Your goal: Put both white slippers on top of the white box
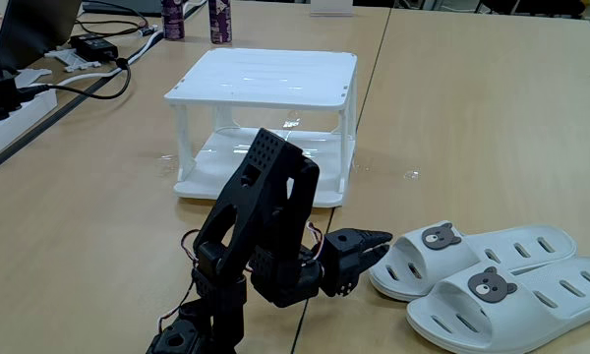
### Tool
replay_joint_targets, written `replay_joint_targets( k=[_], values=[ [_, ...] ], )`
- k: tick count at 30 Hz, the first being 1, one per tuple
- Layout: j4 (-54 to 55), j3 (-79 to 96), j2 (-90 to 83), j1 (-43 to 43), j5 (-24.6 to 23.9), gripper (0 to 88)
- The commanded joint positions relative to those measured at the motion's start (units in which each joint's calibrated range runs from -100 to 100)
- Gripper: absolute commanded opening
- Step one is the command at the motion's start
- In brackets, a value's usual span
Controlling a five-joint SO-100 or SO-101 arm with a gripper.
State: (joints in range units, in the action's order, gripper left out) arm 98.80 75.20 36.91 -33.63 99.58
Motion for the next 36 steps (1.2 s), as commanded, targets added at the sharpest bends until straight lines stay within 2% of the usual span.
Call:
replay_joint_targets(
  k=[1,14,21,36],
  values=[
    [0.7,-3.8,0.9,-0.4,0.4,19.6],
    [-1.5,-22.5,7.6,-0.8,0.4,22.8],
    [-14.8,-35.5,7.6,-4.3,0.4,22.8],
    [-33.1,-55.6,7.9,-3.0,0.4,22.8]
  ],
)
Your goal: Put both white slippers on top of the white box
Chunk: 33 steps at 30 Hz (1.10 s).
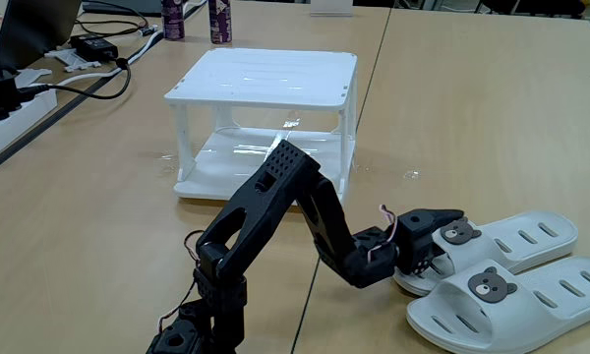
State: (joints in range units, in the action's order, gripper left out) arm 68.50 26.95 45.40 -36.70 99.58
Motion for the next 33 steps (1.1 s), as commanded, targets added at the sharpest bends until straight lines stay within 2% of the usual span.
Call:
replay_joint_targets(
  k=[1,9,12,18,23,27,33],
  values=[
    [-3.6,-8.1,-0.5,-0.1,0.4,22.8],
    [-4.3,-8.1,-0.5,-0.4,0.4,20.0],
    [-4.3,-8.0,-0.6,-0.4,0.4,0.0],
    [-5.8,-8.8,-5.0,-0.1,0.4,0.7],
    [-28.5,-8.9,-26.4,-0.5,0.4,0.7],
    [-40.9,-9.5,-42.6,-0.2,0.4,0.7],
    [-61.3,-25.9,-54.7,0.0,0.4,0.7]
  ],
)
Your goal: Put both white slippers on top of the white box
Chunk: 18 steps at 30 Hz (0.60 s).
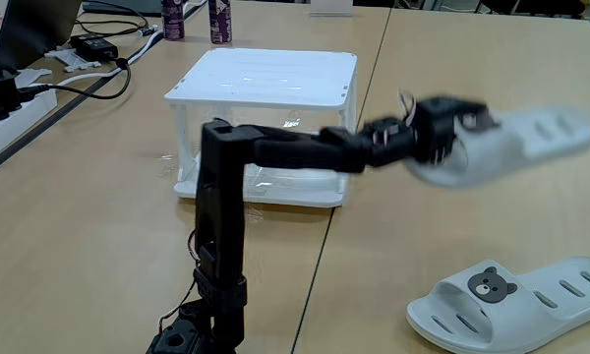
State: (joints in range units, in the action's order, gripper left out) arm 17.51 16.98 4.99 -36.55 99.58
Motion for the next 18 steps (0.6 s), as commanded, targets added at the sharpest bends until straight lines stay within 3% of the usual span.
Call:
replay_joint_targets(
  k=[1,6,9,12,18],
  values=[
    [-12.9,-18.7,-15.4,0.0,0.4,0.7],
    [-24.8,-27.4,-20.9,0.0,0.4,0.7],
    [-26.4,-27.0,-22.2,1.3,0.4,0.7],
    [-26.4,-26.9,-21.6,8.2,0.4,0.7],
    [-26.1,-22.1,-21.4,30.2,0.4,0.7]
  ],
)
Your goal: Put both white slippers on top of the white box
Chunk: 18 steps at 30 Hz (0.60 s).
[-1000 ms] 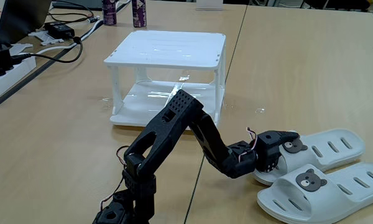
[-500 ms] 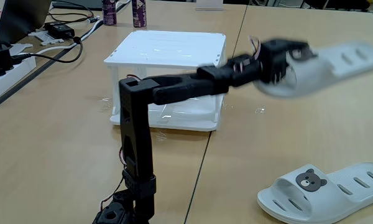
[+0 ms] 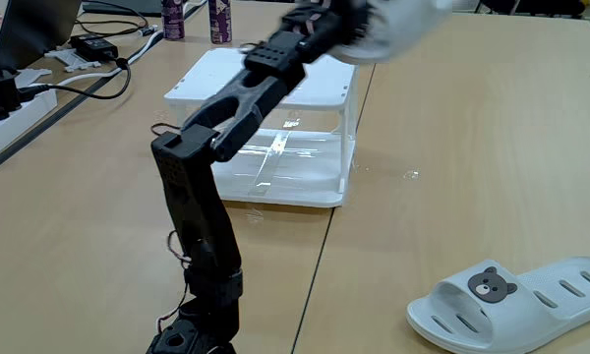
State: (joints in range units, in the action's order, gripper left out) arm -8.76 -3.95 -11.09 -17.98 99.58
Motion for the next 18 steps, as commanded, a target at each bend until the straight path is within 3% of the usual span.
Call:
replay_joint_targets(
  k=[1,8,18],
  values=[
    [0.2,-0.6,-5.4,15.1,0.4,0.7],
    [0.3,2.7,-5.4,35.7,0.4,0.7],
    [0.6,-2.9,3.7,37.1,0.4,0.7]
  ],
)
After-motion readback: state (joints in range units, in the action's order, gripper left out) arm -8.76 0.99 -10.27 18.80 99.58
